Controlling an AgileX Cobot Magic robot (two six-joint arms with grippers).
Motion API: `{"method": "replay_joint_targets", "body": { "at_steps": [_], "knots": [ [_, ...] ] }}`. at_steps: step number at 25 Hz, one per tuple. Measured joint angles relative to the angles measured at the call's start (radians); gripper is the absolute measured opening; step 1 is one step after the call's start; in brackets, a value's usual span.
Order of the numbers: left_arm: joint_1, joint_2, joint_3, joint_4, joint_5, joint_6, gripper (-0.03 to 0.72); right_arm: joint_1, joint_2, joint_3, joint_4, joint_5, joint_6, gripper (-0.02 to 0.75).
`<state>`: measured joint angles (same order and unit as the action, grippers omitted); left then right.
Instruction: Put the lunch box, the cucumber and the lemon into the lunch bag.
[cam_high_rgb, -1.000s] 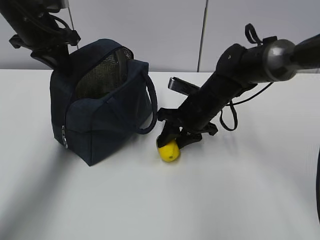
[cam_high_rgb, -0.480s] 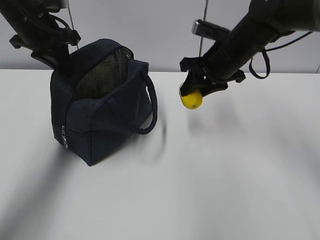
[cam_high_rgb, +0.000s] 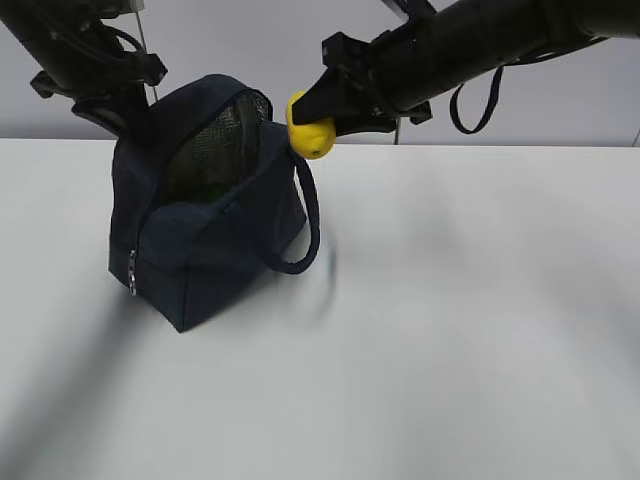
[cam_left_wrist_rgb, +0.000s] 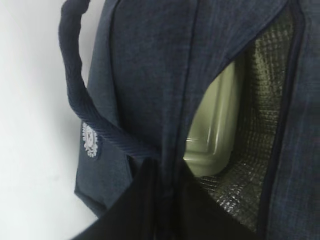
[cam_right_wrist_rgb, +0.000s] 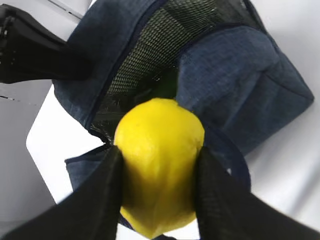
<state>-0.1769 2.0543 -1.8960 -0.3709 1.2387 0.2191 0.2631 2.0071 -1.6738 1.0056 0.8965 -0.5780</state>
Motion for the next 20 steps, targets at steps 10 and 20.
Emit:
{"method": "replay_joint_targets", "body": {
  "at_steps": [10,20],
  "knots": [
    [0.0,0.0,0.0,-0.064,0.0,0.032,0.02,0.072,0.116,0.0,0.215,-0.089,-0.148,0.282],
    [0.0,0.0,0.0,-0.07,0.0,0.043,0.02,0.072,0.135,0.0,0.441,-0.122,-0.284,0.281]
  ]
}}
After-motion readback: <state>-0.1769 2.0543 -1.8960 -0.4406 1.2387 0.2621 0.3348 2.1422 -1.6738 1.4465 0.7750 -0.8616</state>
